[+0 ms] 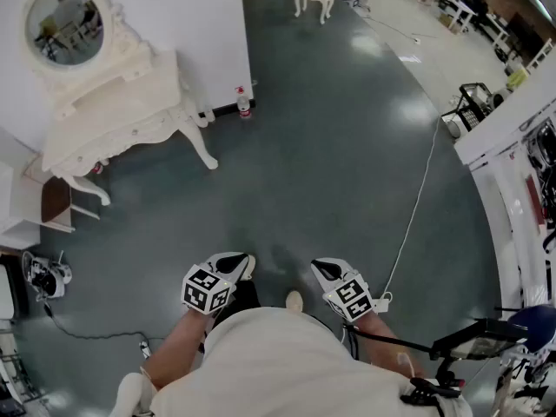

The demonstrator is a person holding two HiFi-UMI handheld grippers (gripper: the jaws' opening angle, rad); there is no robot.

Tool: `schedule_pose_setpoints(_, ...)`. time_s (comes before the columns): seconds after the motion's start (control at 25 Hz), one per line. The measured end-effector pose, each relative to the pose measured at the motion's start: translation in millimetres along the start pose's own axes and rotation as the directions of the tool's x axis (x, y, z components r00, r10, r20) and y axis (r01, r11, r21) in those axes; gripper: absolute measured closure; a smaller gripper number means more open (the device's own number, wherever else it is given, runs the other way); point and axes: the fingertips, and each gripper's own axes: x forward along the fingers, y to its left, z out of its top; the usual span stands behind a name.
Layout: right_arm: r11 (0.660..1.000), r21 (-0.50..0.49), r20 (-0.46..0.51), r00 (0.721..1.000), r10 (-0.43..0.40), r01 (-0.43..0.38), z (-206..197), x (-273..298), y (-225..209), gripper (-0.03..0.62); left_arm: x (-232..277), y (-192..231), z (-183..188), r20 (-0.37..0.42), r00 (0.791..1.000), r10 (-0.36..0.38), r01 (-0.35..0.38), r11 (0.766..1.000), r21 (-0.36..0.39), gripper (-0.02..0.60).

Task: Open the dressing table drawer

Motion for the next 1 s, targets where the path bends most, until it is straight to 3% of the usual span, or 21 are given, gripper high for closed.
schedule_pose_setpoints(0.2, 0.996, -0.045, -0.026, 0.997, 0.074, -0.075, -5.7, 29.0, 23.9, 0.595, -27.0, -3.4, -30.4, 0.027, 0.998, 0.05, -0.049, 0.998, -0.042, 0.58)
schedule_pose_setpoints(0.4, 0.969, -0.143, -0.03, 0.979, 0.201, -0.203, 26.9, 76.7, 78.6, 0.595, -82.9, 23.2, -52.4, 0.102, 0.98, 0.173, -0.162, 0.981, -0.108, 0.58)
schedule_pose_setpoints(0.72, 0.937, -0.245, 0.009, 0.966, 0.259, -0.249, 118.0, 177.3, 175.3, 0.592, -191.4, 111.1, -83.3, 0.217, 0.937, 0.275, -0.242, 0.956, -0.165, 0.579)
schedule_pose_setpoints(0.8, 0.927, -0.268, 0.015, 0.961, 0.276, -0.262, 145.2, 199.8, 215.4, 0.543, -233.8, 135.0, -94.0, 0.241, 0.923, 0.299, -0.258, 0.948, -0.186, 0.579)
schedule_pose_setpoints(1.0, 0.914, -0.295, 0.042, 0.952, 0.305, -0.279, 197.3, 263.4, 305.2, 0.587, -327.4, 196.7, -129.0, 0.262, 0.904, 0.336, -0.285, 0.934, -0.216, 0.579)
